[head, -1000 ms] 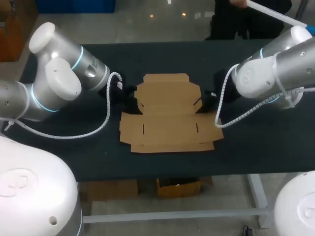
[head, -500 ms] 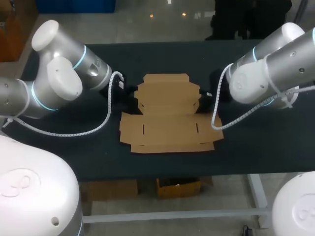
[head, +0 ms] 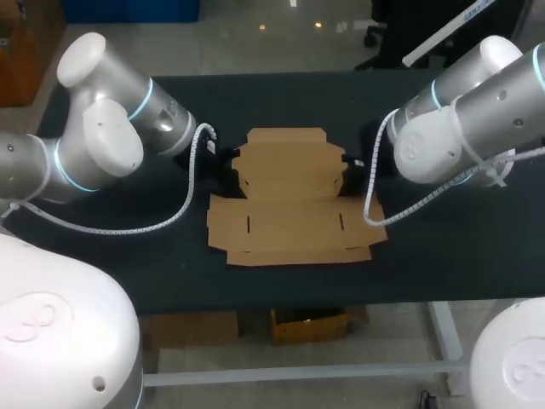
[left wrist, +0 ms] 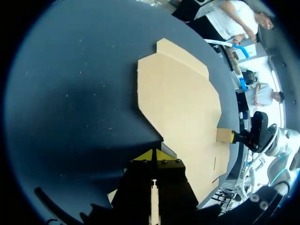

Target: Assemble the packaging by folding the flat box into shape, placing the metal phone stand inside, and closing the box properly

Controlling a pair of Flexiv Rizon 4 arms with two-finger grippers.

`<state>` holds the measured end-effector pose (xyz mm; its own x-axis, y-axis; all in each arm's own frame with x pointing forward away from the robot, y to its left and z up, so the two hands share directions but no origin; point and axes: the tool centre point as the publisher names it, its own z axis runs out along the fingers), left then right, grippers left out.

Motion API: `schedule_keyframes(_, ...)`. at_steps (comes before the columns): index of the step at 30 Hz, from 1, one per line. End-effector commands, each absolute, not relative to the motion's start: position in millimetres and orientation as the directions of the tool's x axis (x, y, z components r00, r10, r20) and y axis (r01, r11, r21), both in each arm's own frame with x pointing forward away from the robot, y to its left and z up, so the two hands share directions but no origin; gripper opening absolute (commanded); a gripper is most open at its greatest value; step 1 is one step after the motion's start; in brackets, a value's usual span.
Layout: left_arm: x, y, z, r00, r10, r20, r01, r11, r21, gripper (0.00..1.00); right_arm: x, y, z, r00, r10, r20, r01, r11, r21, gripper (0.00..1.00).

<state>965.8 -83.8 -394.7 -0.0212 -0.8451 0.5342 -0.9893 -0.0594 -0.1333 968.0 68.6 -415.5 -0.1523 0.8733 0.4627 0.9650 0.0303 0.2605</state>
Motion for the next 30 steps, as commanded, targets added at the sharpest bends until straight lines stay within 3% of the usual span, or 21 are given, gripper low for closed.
schedule_keyframes(1, 962.5, -84.6, -390.8, -0.017, -0.851, 0.524, -0.989, -0.062, -0.133, 0.00, 966.4, 70.1, -415.0, -0.152, 0.876, 0.457, 0.964, 0.029, 0.264, 0.00)
schedule_keyframes(30, 959.7, -88.0, -389.1, 0.023, -0.852, 0.523, -0.987, -0.103, -0.124, 0.00, 954.6, 75.4, -410.8, -0.093, 0.905, 0.416, 0.965, -0.020, 0.260, 0.00)
